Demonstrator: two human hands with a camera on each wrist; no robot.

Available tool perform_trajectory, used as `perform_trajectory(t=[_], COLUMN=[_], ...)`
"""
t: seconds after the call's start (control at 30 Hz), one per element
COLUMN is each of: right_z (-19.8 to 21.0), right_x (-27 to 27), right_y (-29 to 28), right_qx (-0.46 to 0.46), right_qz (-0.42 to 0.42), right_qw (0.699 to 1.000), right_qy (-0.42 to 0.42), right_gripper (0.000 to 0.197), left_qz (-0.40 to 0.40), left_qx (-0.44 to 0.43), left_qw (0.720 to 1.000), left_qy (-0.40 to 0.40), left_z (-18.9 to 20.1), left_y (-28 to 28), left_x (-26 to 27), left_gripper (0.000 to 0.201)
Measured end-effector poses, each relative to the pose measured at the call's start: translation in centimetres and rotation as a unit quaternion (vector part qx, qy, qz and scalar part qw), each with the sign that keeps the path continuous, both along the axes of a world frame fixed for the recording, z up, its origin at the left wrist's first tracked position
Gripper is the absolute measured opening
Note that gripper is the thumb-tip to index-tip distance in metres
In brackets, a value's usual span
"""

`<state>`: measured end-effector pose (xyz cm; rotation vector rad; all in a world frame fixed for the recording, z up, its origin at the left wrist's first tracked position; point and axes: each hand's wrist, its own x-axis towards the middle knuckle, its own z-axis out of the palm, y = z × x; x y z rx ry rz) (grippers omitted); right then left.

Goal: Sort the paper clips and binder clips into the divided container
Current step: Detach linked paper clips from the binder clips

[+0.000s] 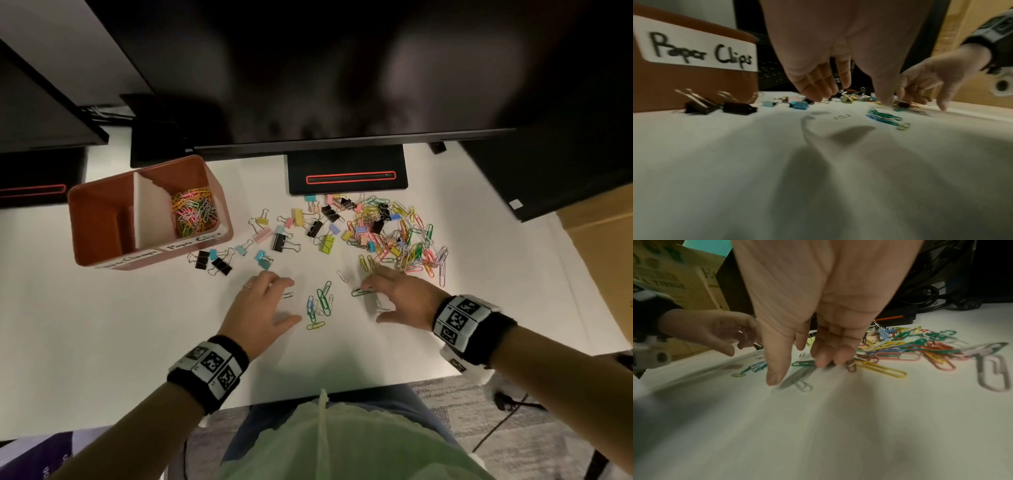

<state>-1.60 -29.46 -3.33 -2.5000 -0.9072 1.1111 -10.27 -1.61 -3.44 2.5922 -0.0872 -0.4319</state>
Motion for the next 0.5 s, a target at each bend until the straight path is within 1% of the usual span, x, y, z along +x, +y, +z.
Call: perform_trajectory(t=[0.07,0.1,0.13,0.27,0.33,0.37,0.43,0.5], right_z=[-0.2,-0.2,-0.3,-0.5,-0.6,-0.6,-0.4,-0.3], right_x=[-0.5,-0.6,-0.6,-0.1,0.3,0.6,1.4,2.0], right_y=[-0.4,-0.5,-0.5,1.4,3.3,4.2,5.7,6.1], right_qx=[-0.013,-0.011,-0.005,0.066,0.088,0.088,0.082,0.087], right_qz=[0.001,-0.006,-0.017,-0.053,-0.053,-0.049,-0.045,-0.042], right_qw=[1.0,1.0,1.0,0.996,0.995,0.995,0.996,0.995], right_qy=[0.008,0.012,0.018,0.008,-0.002,-0.008,-0.007,-0.01], right_gripper=[0.062,0.061,0.058,0.035,0.028,0.028,0.035,0.046], left_qz=[-0.015,-0.015,-0.011,0.016,0.027,0.032,0.047,0.065], left_qx=[0.022,0.031,0.028,-0.033,-0.057,-0.07,-0.1,-0.113], left_qw=[0.998,0.996,0.995,0.998,0.997,0.996,0.993,0.991], left_qy=[0.062,0.084,0.092,0.055,0.038,0.034,0.032,0.014], left_z=[-0.4,-0.7,-1.0,-1.7,-1.8,-1.8,-1.9,-1.6], left_y=[-1.1,-1.6,-2.0,-3.1,-3.5,-3.7,-3.9,-3.6], left_x=[-0.5,-0.7,-0.9,-0.5,0.5,1.0,1.9,2.3], left_gripper=[0.072,0.075,0.073,0.045,0.036,0.034,0.033,0.041])
